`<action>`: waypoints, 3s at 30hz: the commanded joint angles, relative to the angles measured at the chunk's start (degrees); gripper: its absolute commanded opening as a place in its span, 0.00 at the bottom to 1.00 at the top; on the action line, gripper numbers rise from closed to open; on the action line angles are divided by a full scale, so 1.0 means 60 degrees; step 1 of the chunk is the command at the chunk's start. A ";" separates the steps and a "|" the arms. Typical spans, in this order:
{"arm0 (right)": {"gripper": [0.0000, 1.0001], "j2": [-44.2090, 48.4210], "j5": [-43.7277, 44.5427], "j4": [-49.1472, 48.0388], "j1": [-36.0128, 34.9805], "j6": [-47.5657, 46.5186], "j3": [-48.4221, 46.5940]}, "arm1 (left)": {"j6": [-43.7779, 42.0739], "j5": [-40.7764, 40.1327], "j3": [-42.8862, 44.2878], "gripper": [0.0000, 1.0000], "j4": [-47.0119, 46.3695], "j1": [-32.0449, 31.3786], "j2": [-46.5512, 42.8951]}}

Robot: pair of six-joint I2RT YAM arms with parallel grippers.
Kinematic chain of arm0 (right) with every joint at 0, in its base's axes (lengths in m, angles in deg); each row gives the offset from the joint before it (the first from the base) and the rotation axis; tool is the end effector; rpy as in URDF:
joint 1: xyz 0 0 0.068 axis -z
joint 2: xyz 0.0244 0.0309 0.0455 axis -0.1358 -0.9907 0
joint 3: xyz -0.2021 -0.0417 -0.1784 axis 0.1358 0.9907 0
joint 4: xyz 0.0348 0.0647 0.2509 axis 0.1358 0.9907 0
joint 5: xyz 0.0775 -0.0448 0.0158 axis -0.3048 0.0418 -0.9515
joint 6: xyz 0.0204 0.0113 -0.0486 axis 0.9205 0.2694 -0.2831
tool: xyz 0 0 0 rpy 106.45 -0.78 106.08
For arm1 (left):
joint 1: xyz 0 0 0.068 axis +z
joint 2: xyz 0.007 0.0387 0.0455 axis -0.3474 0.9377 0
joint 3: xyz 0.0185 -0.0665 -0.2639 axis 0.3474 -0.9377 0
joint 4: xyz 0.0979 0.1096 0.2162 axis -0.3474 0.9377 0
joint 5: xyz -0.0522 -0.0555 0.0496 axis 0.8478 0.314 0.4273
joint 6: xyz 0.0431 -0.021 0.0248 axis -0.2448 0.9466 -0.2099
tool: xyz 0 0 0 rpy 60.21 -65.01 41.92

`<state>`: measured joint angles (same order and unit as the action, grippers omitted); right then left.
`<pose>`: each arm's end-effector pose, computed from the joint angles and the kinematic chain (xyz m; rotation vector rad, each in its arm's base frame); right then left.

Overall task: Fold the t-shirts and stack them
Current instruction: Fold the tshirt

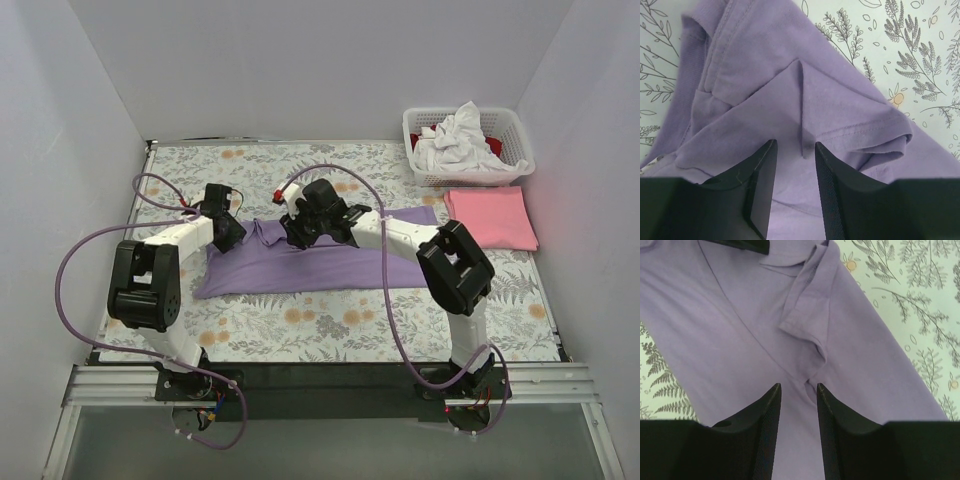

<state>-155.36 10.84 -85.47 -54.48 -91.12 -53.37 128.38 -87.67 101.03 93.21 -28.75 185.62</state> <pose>0.3047 0.3343 0.2180 -1.1230 1.9193 0.6160 0.3268 -0.0415 0.1700 -1.7220 2.0295 -0.3039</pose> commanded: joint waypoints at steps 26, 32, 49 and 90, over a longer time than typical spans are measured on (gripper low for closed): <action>0.41 -0.2902 -0.0789 -0.0384 -0.0424 -0.0855 -0.3087 | 0.0290 0.0911 0.0243 0.27 -0.0549 0.0027 0.0190; 0.33 -0.3137 -0.0789 -0.0398 -0.0424 -0.0825 -0.3175 | 0.0290 0.0911 0.0243 0.27 -0.0549 0.0057 0.0219; 0.01 -0.2493 -0.0701 -0.0384 -0.0380 -0.0767 -0.2897 | 0.0188 0.0955 0.0316 0.01 -0.0593 0.0101 0.0175; 0.01 -0.0926 -0.0847 -0.0281 -0.0321 -0.1045 -0.1081 | -0.1189 -0.0363 0.1181 0.00 0.1780 0.1097 -0.1216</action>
<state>-164.98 6.41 -86.70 -56.62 -96.41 -60.41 122.22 -88.08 106.34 102.33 -22.54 181.62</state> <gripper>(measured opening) 0.029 0.011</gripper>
